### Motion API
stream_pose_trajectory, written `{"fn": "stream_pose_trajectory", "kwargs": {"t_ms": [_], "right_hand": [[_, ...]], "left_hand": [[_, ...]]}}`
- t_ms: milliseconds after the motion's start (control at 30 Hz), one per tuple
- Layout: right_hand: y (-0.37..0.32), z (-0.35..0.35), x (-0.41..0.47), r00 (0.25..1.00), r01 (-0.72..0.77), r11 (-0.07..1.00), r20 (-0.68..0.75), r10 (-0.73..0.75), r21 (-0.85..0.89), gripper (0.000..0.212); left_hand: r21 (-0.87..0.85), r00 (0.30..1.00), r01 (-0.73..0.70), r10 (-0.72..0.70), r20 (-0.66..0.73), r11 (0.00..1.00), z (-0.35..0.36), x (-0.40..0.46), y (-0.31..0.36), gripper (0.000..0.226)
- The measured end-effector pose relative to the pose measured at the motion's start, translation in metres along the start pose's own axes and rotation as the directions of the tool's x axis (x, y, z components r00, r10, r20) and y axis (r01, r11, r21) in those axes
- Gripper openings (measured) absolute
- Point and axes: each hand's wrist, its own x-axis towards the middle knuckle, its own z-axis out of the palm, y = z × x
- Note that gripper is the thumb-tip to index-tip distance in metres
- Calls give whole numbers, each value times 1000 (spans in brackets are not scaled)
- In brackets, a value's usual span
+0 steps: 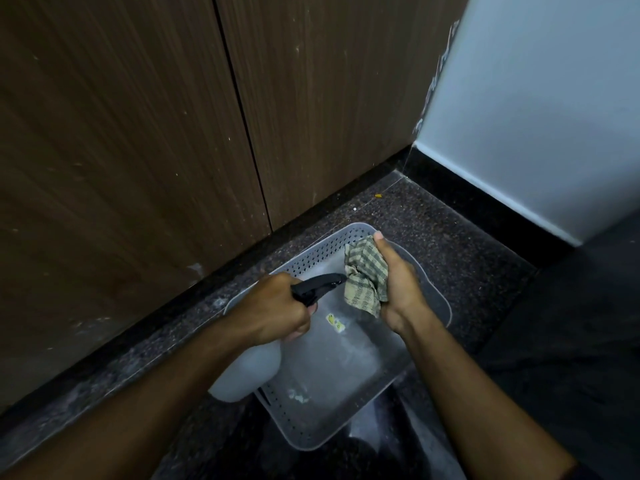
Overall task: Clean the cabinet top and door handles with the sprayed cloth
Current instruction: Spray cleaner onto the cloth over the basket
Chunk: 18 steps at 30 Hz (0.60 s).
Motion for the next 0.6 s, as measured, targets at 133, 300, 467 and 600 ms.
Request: {"fn": "stream_pose_trajectory", "kwargs": {"t_ms": [133, 300, 467, 600], "right_hand": [[2, -2, 4, 1000, 4, 1000, 10, -4, 9, 57], [2, -2, 3, 1000, 4, 1000, 16, -4, 29, 63], [-1, 2, 2, 999, 4, 1000, 37, -4, -4, 75], [1, 2, -2, 1000, 7, 1000, 29, -7, 14, 56]], "left_hand": [[-58, 999, 5, -3, 40, 998, -3, -3, -1, 23], [19, 1000, -11, 11, -12, 1000, 0, -5, 3, 22], [-117, 999, 8, -13, -47, 993, -2, -5, 7, 19], [-34, 999, 2, -3, -35, 999, -3, -6, 15, 10]]}}
